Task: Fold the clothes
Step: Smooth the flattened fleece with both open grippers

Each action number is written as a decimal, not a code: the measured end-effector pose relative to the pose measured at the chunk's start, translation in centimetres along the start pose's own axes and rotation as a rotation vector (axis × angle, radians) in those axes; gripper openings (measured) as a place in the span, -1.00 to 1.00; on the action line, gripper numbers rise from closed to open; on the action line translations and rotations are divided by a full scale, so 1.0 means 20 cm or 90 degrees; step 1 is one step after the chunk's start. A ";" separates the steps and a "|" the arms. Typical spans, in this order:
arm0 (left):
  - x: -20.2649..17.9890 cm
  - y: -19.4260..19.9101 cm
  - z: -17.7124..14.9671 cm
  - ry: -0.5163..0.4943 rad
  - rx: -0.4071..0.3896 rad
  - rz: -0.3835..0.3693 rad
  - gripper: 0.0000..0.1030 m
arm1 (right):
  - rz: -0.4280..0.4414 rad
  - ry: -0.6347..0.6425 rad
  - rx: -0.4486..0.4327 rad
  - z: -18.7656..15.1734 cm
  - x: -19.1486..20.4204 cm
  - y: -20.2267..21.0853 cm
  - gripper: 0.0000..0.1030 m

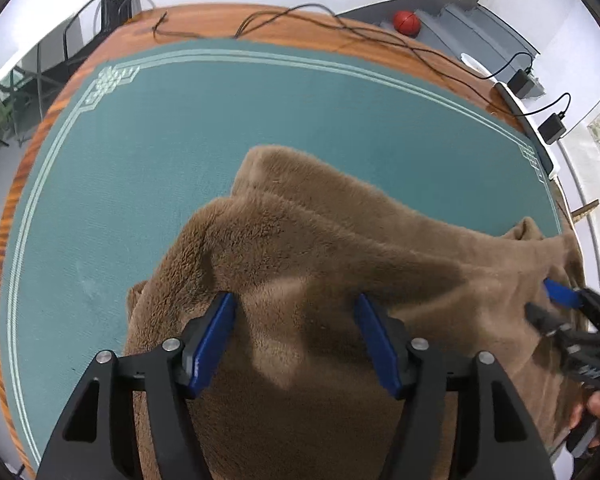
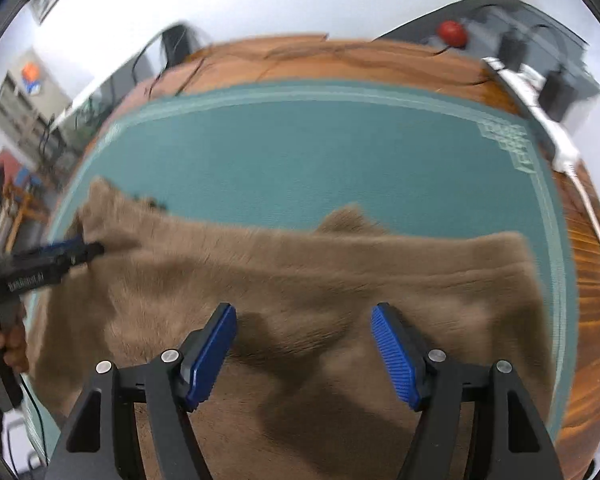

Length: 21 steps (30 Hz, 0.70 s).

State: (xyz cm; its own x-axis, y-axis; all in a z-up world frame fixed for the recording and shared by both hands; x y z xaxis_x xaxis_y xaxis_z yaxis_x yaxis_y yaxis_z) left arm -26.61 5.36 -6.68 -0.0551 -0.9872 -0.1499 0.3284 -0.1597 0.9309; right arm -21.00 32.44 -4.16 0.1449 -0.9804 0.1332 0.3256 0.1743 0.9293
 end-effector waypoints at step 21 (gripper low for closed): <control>-0.19 0.06 -0.27 -0.097 0.006 -0.019 0.51 | 0.001 0.070 0.011 -0.23 0.29 -0.02 0.59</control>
State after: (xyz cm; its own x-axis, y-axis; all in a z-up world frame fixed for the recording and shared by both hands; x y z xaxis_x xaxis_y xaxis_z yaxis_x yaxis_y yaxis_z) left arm -20.98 8.98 -6.69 -0.2081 -0.9699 -0.1260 0.3156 -0.1885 0.9300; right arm -16.01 27.14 -5.32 0.2472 -0.9641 0.0965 0.3088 0.1728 0.9353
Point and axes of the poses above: each gripper's, at about its wrist camera, not at the fingertips, and y roughly against the way its jaws point, x to its left, z to its top, the point moved 1 cm from there along -y, roughly the way its jaws point, and after that the axes turned 4 degrees about -y, right-handed, at the moved point
